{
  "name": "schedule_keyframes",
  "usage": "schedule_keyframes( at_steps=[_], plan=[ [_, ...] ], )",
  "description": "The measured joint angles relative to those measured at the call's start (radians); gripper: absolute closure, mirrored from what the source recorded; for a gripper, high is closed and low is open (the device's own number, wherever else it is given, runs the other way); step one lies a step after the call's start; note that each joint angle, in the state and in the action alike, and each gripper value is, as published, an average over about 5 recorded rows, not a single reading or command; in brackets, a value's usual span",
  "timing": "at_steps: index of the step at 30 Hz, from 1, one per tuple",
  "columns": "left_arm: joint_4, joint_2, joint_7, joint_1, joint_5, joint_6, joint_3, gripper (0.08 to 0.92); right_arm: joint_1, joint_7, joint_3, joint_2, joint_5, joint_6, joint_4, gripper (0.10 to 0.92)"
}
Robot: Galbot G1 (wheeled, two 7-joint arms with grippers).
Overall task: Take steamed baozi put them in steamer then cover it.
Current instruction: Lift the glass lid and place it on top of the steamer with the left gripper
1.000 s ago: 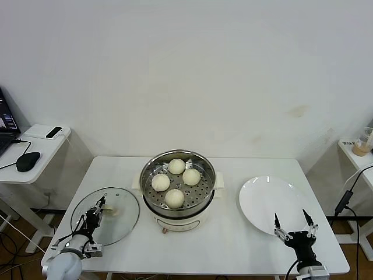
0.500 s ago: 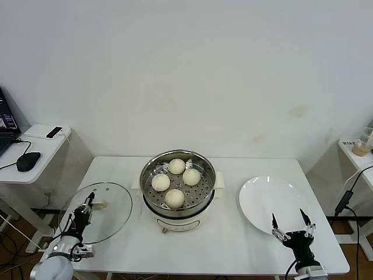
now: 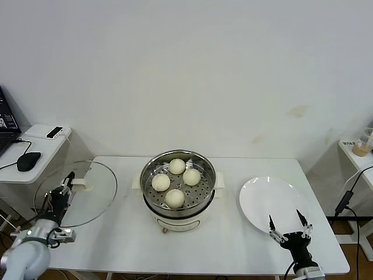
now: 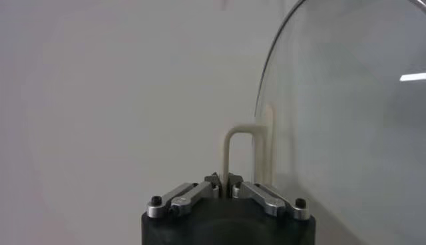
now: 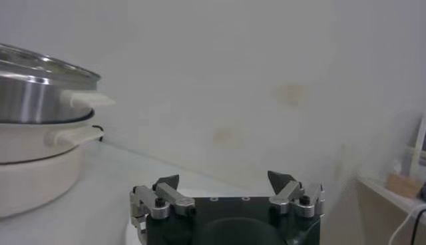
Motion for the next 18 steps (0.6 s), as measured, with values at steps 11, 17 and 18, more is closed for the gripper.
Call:
schedule_keyframes(
  at_steps=[11, 17, 18],
  plan=[
    [-0.157, 0.088, 0.100, -0.043, -0.133, 0.128, 0.087, 0.861, -0.011, -0.010, 0.004, 0.016, -0.032, 0.012, 0.002, 0.203],
    [-0.229, 0.098, 0.144, -0.115, -0.176, 0.254, 0.229, 0.861, -0.005, -0.021, -0.007, 0.023, -0.065, 0.012, 0.001, 0.203],
    [-0.239, 0.097, 0.153, -0.130, -0.180, 0.275, 0.256, 0.861, -0.003, -0.022, -0.010, 0.023, -0.069, 0.011, -0.001, 0.203]
  ],
)
